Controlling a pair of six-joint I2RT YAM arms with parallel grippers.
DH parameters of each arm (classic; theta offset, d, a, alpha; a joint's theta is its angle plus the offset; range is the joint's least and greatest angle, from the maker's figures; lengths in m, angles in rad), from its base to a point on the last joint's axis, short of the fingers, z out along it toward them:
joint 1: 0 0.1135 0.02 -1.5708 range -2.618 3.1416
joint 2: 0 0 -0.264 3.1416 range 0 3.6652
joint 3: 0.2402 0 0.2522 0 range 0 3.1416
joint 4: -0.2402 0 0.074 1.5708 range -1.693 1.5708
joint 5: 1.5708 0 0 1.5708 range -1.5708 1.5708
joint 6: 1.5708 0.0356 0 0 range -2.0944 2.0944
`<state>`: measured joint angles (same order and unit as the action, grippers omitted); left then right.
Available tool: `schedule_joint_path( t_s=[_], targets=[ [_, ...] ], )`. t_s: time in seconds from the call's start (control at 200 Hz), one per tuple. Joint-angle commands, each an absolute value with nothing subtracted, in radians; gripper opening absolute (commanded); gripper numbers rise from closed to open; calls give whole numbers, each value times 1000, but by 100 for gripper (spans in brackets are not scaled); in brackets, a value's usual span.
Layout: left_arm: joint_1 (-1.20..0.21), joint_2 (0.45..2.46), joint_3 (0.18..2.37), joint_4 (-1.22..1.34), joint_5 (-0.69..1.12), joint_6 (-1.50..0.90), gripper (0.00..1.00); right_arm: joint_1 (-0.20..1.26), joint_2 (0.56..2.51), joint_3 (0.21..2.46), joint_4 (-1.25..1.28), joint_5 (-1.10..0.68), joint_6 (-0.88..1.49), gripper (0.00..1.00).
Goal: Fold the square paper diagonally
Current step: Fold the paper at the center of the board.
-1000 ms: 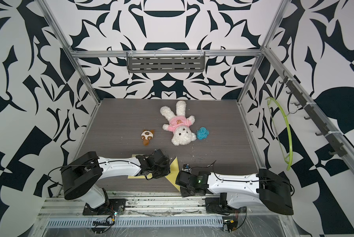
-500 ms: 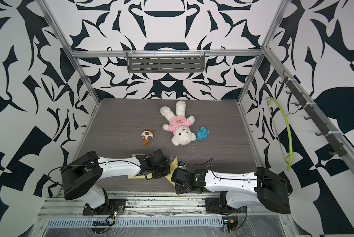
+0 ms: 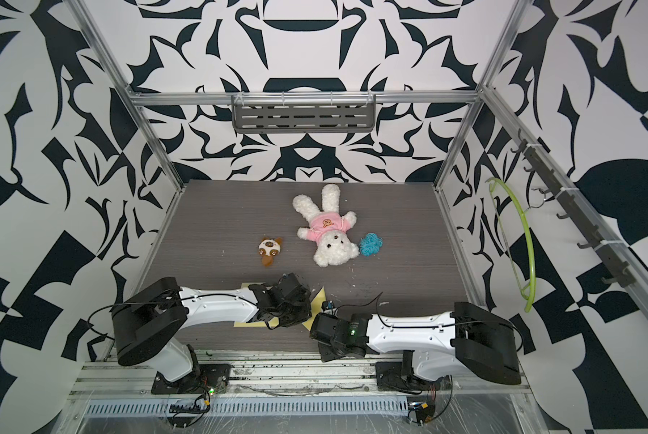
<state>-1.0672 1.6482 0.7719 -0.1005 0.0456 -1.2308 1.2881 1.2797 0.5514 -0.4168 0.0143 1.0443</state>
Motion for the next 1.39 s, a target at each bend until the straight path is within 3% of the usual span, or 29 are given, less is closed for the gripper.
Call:
schedule_joint_path(
  t_s=[0.0,0.47,0.695,1.01,1.39],
  targets=[
    [-1074,1741,707,-239,12,-1224,0,1298,1271,513,-419,18,1070,1],
    [-1074,1725,697,-238,11,-1224,0,1297,1127,555,-496,64,1043,2],
    [-1075,1723,698,-235,11,-1220,0,1038,1045,536,-391,-77,955,1],
    [-1081,1722,705,-235,12,-1219,0,880,1253,530,-70,-268,927,0],
    [-1086,1723,704,-236,10,-1223,0,800,1293,408,33,-278,949,0]
  ],
)
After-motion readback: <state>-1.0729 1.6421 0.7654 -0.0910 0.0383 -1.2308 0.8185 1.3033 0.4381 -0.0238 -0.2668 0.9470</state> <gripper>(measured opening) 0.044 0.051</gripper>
